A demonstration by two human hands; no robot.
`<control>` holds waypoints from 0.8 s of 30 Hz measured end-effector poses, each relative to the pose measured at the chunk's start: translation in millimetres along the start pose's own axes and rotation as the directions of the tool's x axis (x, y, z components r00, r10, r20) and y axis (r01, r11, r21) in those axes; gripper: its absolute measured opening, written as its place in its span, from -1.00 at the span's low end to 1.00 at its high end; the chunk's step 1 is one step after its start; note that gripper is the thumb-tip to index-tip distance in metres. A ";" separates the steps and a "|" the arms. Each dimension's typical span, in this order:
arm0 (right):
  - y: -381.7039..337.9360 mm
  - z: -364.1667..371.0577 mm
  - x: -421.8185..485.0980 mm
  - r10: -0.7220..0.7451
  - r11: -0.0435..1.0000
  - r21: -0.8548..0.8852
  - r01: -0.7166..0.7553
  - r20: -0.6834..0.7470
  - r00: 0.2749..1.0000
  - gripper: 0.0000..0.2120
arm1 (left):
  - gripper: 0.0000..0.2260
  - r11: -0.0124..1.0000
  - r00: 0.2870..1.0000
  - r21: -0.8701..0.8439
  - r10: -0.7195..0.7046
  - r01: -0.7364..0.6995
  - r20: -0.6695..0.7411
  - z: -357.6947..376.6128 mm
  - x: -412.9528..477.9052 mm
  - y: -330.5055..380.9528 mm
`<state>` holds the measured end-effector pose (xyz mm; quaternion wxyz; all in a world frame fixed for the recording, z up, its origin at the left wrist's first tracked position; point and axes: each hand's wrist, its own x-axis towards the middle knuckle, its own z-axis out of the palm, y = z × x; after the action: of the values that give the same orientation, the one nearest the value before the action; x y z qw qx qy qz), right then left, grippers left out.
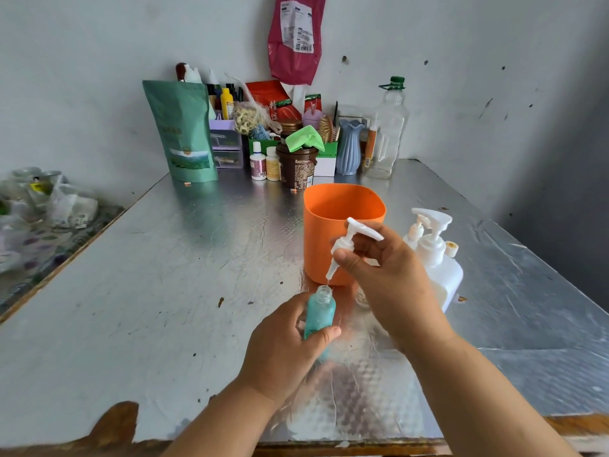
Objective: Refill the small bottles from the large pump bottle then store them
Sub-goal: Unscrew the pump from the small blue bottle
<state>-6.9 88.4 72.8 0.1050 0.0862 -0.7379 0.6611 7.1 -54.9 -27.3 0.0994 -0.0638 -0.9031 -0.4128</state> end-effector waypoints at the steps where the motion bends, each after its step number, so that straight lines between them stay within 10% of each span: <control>1: -0.4 1.1 1.2 0.003 1.000 -0.015 -0.003 0.009 1.000 -0.77 | -0.61 1.000 1.000 -0.001 0.001 -0.001 -0.002 -0.3 0.1 -0.6; 24: 1.2 -4.0 -9.6 0.087 0.981 -0.167 -0.100 -0.085 0.993 -0.88 | -0.39 0.997 1.000 -0.074 0.014 -0.015 -0.010 -0.9 -2.7 4.5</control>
<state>2.2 92.4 69.4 0.1093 0.0168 -0.7905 0.6024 10.7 -52.8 -24.1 0.1042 -0.0722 -0.8862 -0.4457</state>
